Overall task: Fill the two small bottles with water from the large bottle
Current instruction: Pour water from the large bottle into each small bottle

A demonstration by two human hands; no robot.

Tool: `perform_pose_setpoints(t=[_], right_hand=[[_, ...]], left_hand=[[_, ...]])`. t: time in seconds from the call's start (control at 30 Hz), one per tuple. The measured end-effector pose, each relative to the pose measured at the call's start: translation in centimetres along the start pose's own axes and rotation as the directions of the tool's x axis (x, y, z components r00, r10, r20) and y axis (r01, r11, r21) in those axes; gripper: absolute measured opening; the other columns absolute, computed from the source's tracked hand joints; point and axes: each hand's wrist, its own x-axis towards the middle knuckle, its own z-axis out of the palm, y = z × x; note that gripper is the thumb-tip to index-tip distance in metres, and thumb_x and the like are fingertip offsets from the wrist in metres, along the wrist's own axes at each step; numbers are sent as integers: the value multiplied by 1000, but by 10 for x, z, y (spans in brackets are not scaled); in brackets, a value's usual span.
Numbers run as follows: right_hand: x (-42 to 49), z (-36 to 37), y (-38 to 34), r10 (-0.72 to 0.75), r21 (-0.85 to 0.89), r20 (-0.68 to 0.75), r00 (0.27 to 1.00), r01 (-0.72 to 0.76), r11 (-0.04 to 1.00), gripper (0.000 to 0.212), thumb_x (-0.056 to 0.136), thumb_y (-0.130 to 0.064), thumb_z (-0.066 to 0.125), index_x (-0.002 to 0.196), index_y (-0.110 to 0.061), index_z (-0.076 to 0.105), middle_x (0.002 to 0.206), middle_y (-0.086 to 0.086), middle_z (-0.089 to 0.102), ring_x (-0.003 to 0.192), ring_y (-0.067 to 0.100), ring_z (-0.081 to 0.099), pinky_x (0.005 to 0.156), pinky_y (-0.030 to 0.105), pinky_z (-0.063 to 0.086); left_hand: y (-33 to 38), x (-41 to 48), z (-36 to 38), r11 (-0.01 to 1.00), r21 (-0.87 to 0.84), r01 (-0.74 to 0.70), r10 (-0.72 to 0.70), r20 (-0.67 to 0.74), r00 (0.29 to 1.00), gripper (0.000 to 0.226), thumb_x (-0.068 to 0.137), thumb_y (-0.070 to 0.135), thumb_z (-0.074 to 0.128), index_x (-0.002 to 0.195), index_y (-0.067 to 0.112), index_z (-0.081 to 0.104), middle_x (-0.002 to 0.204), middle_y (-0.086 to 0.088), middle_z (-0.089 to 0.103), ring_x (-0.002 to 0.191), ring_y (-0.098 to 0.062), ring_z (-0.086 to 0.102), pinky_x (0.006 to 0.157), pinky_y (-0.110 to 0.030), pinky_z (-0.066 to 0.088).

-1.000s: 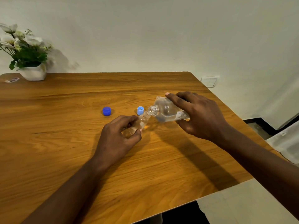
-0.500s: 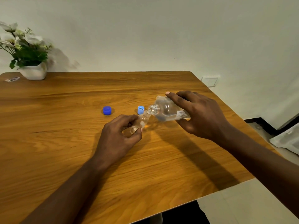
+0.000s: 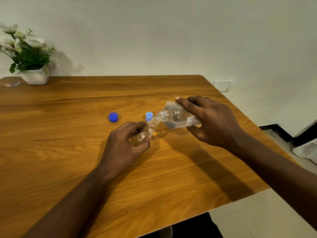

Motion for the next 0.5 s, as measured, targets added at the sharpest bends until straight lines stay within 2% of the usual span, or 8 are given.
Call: perform_pose_setpoints(t=[0.5], right_hand=[[1,-1,0,4,2,9,1000,-4,1000,79,76,-31,76,146,-23,39,124,7,62,106,28,62,70,31,49]], left_hand=[[0,0,0,1000,-9,-6,6,-6,1000,38,72,34,63,107,20,69,94,17,65,87,0,63,81,-23,53]])
